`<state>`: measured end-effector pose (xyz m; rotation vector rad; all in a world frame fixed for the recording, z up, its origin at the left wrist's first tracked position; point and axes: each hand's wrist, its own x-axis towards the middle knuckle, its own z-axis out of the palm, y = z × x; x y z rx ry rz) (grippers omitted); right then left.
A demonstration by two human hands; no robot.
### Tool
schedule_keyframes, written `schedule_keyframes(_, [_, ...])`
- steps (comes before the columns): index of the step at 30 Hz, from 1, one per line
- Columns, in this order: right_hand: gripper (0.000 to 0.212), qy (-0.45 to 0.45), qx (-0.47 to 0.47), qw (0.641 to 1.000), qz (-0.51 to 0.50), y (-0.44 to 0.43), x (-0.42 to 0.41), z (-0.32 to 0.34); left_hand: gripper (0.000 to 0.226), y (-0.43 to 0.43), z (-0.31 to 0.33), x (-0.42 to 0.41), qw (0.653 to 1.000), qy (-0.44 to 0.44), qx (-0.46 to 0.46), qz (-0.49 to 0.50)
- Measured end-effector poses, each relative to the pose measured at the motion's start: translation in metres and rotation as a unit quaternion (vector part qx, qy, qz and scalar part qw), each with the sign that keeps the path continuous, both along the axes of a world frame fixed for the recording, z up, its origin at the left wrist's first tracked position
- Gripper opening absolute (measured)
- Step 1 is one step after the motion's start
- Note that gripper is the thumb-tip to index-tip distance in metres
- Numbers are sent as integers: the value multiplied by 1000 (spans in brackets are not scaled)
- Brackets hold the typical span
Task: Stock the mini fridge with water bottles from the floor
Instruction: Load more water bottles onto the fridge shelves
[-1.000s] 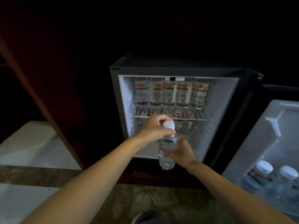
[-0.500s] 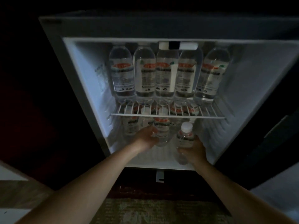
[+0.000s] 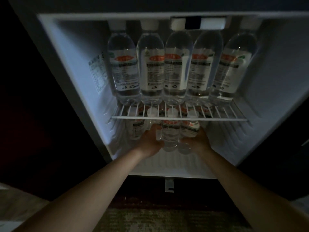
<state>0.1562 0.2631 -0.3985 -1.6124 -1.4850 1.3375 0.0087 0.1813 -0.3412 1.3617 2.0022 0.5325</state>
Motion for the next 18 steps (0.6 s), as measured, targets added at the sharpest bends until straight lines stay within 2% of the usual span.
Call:
schedule_keyframes(4, [65,10,-4,1000,-2,8,-5,2,55,-2,1,0,999,-36,-7,-5])
schedule_keyframes(10, [67,-28,-26,999,-5,5,-4,-2,61,-7,6,1,997,-74,-9,2])
schedule_keyframes(15, [85,-66,-76,992,-82,-28,0,6,51,-27,10,8,997,-46,40,54])
schedule_keyframes(16, [78,-69,-85,991,-74,-37,2,7,50,-35,8,7,996,-53,48,60])
schedule_keyframes(18, [46,-56,-98,992,-50,-54,6,15,49,-54,6,5,995,-62,55,61])
